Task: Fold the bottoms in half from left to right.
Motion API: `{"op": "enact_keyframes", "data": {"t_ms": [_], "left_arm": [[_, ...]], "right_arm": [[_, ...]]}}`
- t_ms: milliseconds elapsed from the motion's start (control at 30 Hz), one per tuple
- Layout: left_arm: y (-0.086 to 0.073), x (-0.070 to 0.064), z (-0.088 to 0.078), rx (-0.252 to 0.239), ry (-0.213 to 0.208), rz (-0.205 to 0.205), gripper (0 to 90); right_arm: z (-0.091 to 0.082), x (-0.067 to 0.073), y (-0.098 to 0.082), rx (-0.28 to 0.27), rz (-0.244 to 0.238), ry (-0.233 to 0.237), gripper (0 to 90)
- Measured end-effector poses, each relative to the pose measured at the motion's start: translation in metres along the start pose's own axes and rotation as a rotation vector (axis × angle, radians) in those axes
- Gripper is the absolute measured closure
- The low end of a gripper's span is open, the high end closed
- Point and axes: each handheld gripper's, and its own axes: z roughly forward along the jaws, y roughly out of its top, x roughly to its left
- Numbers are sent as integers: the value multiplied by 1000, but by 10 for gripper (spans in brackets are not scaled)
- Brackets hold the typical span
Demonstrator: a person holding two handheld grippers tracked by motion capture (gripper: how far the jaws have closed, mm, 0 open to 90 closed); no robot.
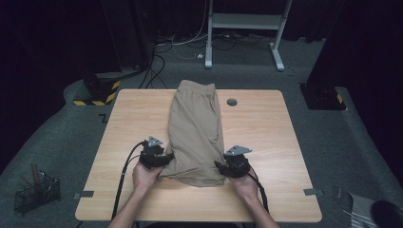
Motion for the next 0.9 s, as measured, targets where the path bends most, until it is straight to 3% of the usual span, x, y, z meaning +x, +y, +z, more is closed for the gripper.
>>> {"op": "enact_keyframes", "data": {"t_ms": [133,233,367,467,567,700,767,833,900], "left_arm": [[-2,-5,-3,30,10,43,413],[-5,-6,-8,34,6,37,398],[-4,-2,-13,-6,-13,0,398],[1,-2,-12,-30,-21,-19,426],[5,-1,-5,-38,-35,-40,490],[3,1,2,-3,-54,-47,664],[3,1,0,0,-55,-30,767],[3,1,-3,11,-51,-14,852],[1,-1,-7,31,-44,16,877]], "right_arm": [[-13,13,-22,13,-42,-4,439],[-23,14,-30,4,-39,-1,438],[-29,3,-20,-60,9,-4,500],[-22,-6,-5,-70,42,-11,581],[-5,-17,7,-41,78,-17,661],[16,-25,14,6,102,-14,801],[18,-24,13,13,76,-20,882],[15,-24,11,4,71,-30,890],[11,-26,9,0,69,-44,893]]}}
